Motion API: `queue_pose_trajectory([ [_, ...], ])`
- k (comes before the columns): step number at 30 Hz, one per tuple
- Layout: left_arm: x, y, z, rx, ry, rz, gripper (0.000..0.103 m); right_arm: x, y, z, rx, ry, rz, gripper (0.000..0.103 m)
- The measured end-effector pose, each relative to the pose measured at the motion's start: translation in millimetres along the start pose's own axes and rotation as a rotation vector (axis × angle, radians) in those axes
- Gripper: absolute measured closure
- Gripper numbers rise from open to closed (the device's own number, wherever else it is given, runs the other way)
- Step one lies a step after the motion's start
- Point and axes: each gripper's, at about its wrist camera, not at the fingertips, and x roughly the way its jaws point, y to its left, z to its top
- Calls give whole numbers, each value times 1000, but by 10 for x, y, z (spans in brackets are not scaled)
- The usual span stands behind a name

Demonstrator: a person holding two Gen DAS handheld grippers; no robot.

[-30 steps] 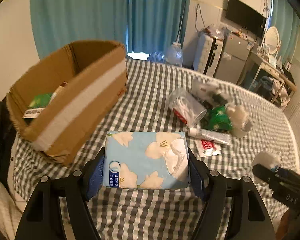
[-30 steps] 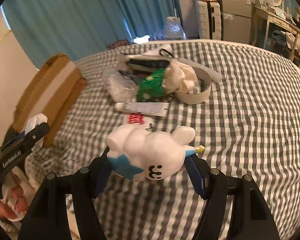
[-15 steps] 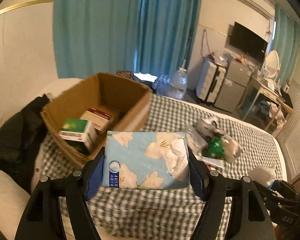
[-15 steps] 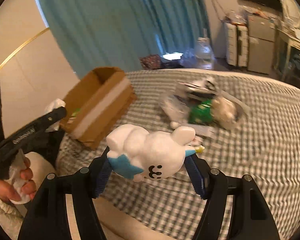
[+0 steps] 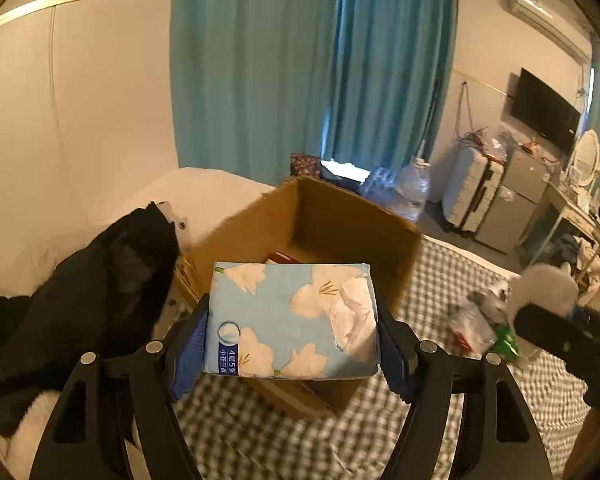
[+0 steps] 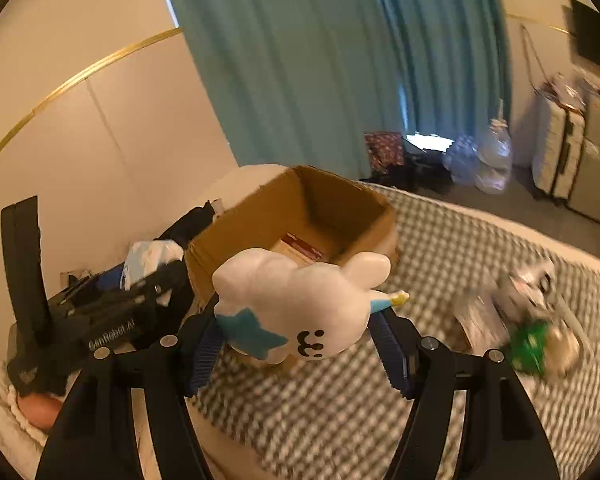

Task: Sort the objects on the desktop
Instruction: 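Carry the tissue pack and plush toy into the cardboard box and release both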

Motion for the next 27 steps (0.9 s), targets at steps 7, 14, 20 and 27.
queue_pose_trajectory([
  [7, 633, 238, 69, -21, 29, 23, 28, 860, 71, 409, -1, 48, 14, 35],
  [14, 1080, 323, 50, -76, 91, 31, 19, 1407, 75, 658, 39, 93, 55, 24],
  [20, 1086, 335, 27, -71, 91, 73, 5, 1376, 21, 831, 47, 43, 15, 16],
  [27, 756, 228, 46, -75, 64, 83, 5, 891, -139, 795, 14, -11, -94, 16],
])
